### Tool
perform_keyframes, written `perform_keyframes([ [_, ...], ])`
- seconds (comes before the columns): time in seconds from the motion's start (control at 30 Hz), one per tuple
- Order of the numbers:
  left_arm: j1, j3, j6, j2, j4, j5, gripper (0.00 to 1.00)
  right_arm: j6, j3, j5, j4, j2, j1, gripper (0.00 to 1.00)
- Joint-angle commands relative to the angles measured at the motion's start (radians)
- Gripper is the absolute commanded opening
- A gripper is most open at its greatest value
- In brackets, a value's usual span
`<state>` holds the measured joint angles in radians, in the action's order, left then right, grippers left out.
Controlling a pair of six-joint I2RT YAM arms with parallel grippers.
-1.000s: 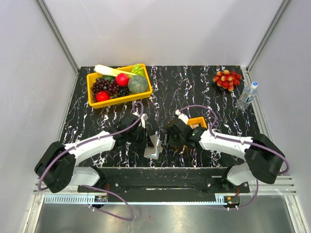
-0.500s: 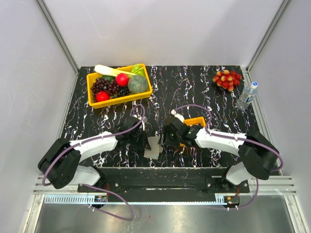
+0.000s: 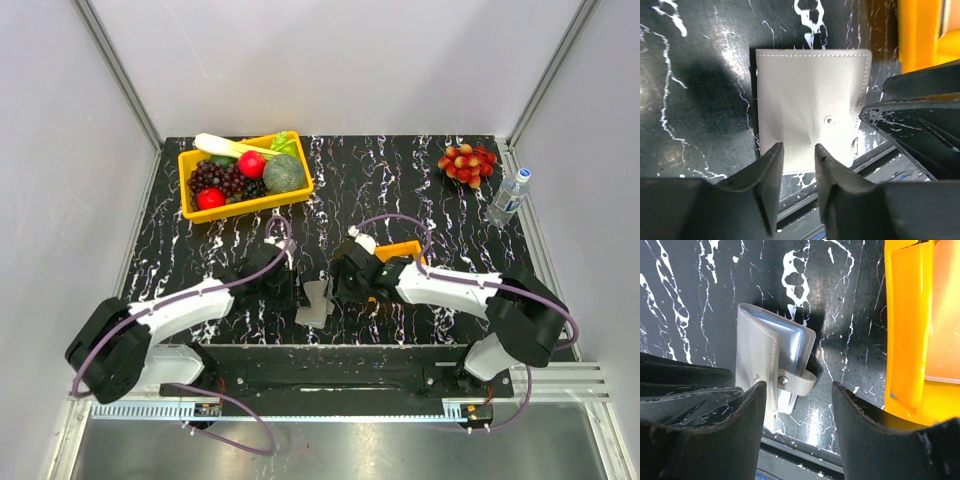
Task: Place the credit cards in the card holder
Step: Close the card holder at the center of the board.
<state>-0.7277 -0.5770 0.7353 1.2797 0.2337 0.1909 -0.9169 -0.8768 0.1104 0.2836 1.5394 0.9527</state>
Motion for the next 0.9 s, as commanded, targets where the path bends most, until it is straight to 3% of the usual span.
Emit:
perform_keyframes([
  [0.0,-0.002,0.012,0.027,-0.121,0.003,-0.087,0.41,0.007,0.005,0.068,-0.012,-0.081,0.008,0.61],
  [0.13,0.001,0.023,0.041,-0.174,0.006,-0.113,0.47,0.047,0.021,0.052,-0.032,-0.094,0.006,0.58],
  [0.33,0.001,0.022,0.052,-0.163,0.062,-0.159,0.47,0.105,0.065,0.095,-0.031,-0.156,0.004,0.45],
  [0.57,0.001,0.017,0.049,-0.171,0.073,-0.174,0.48,0.465,0.163,-0.047,-0.184,-0.216,0.003,0.57],
  [0.63,0.002,0.005,0.042,-0.158,0.076,-0.173,0.48,0.576,0.214,-0.084,-0.313,-0.22,0.003,0.59],
  [0.73,0.002,0.0,0.045,-0.146,0.075,-0.169,0.48,0.706,0.297,-0.144,-0.489,-0.239,0.003,0.6],
  [0.87,0.002,0.002,0.049,-0.148,0.073,-0.166,0.48,0.857,0.338,-0.248,-0.567,-0.237,0.003,0.61],
])
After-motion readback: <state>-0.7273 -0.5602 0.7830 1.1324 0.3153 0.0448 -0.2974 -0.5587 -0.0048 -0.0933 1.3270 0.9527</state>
